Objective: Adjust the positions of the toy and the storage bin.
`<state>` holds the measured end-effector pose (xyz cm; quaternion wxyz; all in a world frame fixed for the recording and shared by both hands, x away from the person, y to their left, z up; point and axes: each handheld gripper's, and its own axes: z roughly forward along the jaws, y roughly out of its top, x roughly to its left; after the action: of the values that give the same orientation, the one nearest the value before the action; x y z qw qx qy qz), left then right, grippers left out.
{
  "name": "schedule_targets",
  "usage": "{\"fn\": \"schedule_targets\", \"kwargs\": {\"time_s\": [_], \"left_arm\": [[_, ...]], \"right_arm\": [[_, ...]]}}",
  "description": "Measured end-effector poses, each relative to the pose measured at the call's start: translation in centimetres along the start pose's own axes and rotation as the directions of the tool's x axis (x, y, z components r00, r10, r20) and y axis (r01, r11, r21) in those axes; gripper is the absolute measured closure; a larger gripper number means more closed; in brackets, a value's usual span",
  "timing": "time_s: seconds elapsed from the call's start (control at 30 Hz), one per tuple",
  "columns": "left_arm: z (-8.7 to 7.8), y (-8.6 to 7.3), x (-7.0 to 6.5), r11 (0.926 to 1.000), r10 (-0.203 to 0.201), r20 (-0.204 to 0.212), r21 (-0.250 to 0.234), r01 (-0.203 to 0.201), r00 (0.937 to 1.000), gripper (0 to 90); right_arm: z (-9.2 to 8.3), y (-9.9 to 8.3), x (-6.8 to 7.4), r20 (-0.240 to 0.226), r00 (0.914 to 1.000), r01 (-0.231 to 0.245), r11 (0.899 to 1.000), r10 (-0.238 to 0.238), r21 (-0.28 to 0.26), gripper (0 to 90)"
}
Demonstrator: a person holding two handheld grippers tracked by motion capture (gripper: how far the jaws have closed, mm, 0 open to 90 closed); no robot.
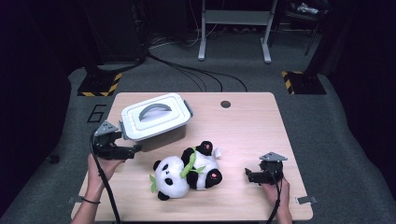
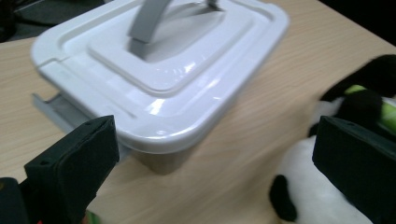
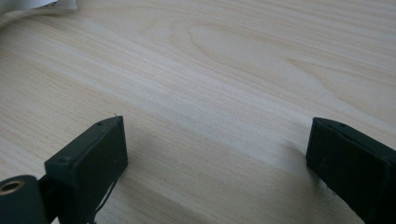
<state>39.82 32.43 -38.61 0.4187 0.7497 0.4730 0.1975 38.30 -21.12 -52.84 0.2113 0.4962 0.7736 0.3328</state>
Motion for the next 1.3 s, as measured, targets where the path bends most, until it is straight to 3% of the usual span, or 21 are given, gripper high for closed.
{"fn": "schedule_targets", "kwargs": {"time_s": [0.1, 0.37, 0.47, 0.6, 0.63, 0.7, 0.73, 0.87, 0.9, 1.03, 1.3], "left_arm": [[1.2, 0.6, 2.0, 0.9986, -0.052, -0.042, 0.008, 0.052, 0.9978, 0.4], [3.9, 1.5, 4.8, 0.9938, -0.102, -0.094, 0.033, 0.106, 0.9903, 7.5], [4.4, 1.7, 5.1, 0.9945, -0.095, -0.094, 0.035, 0.098, 0.9910, 12.3], [5.4, 1.8, 5.6, 0.9914, -0.113, -0.080, 0.056, 0.118, 0.9903, 12.3], [5.6, 1.8, 5.8, 0.9886, -0.140, -0.061, 0.047, 0.143, 0.9883, 12.2], [5.6, 1.8, 6.1, 0.9906, -0.125, -0.055, 0.048, 0.128, 0.9906, 12.2], [5.7, 1.7, 6.0, 0.9871, -0.152, -0.046, 0.046, 0.154, 0.9874, 12.2], [5.7, 1.7, 6.2, 0.9866, -0.149, -0.014, 0.065, 0.149, 0.9888, 14.1], [5.9, 1.7, 6.1, 0.9892, -0.125, -0.004, 0.076, 0.125, 0.9921, 14.2], [6.1, 1.9, 5.9, 0.9909, -0.109, -0.012, 0.079, 0.109, 0.9940, 14.2], [6.8, 2.5, 5.9, 0.9920, -0.082, 0.015, 0.097, 0.080, 0.9965, 14.2]], "right_arm": [[0.0, 0.0, 0.0, 0.000, 1.0000, 0.000, 1.000, 0.000, 0.000, 4.7], [0.0, 0.0, 0.0, 0.001, 1.0000, -0.001, 1.000, 0.001, 0.000, 4.7], [0.0, 0.0, 0.0, 0.001, 1.0000, 0.003, 1.000, -0.003, -0.002, 4.7], [0.0, 0.0, 0.0, 0.003, 1.0000, 0.003, 1.000, -0.003, -0.002, 4.9], [0.0, 0.0, 0.0, 0.003, 1.0000, 0.003, 1.000, -0.003, -0.002, 5.0], [0.0, 0.0, 0.0, 0.003, 1.0000, 0.003, 1.000, -0.003, -0.002, 5.0], [0.0, 0.0, 0.0, 0.003, 1.0000, 0.003, 1.000, -0.003, -0.002, 5.0], [0.0, 0.0, 0.0, 0.003, 1.0000, 0.003, 1.000, -0.003, -0.002, 5.0], [0.0, 0.0, 0.0, 0.003, 1.0000, 0.003, 1.000, -0.003, -0.002, 5.0], [0.0, 0.0, 0.0, 0.003, 1.0000, 0.003, 1.000, -0.003, -0.002, 5.0], [0.0, 0.0, 0.0, 0.004, 1.0000, 0.003, 1.000, -0.003, -0.003, 5.0]]}}
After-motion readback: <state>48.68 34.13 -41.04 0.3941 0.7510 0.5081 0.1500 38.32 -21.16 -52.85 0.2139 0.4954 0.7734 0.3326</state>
